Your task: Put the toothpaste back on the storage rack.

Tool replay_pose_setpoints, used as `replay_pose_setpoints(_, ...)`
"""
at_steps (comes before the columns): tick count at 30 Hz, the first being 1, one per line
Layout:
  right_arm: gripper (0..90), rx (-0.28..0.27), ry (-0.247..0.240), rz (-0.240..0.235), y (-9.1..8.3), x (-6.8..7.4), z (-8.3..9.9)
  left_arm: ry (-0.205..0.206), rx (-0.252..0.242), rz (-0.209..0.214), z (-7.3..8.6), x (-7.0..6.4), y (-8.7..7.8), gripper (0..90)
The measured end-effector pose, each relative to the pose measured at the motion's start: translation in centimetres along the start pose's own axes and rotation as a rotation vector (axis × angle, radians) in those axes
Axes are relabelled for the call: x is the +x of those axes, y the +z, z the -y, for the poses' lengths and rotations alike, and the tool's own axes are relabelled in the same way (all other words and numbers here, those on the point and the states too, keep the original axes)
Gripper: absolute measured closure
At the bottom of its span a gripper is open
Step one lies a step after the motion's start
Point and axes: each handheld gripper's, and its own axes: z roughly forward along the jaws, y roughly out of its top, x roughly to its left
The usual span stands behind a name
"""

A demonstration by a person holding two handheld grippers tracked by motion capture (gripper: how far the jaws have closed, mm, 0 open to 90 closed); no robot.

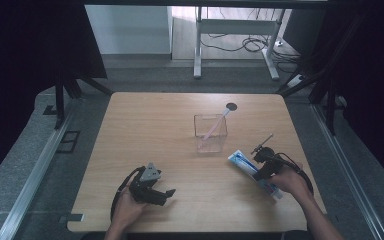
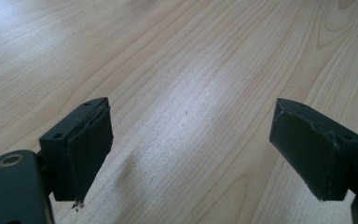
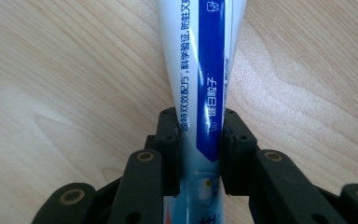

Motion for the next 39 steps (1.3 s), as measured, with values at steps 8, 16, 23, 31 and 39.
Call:
replay_pose_setpoints(8,72.3,-0.051,-0.014,0.004,-1.7,0.5,0.3,0.002,-0.001,-0.001,0.0,0.0,0.0,13.4)
replay_pose_setpoints(16,72.4,-0.101,-0.034,0.006,-3.3,1.0,0.2,0.011,0.000,0.000,0.0,-0.1,0.0,13.4)
replay_pose_setpoints(23,72.5,-0.169,-0.033,-0.005,-4.9,1.3,0.3,0.017,-0.005,-0.003,0.0,-0.1,0.0,13.5)
replay_pose_setpoints(31,72.5,-0.246,-0.046,-0.003,-6.5,1.8,0.1,0.013,-0.011,0.003,0.0,-0.1,0.0,13.3)
replay_pose_setpoints(39,72.5,-0.325,-0.044,-0.017,-8.0,1.7,-0.2,-0.005,-0.036,0.021,0.1,0.1,-0.1,13.0)
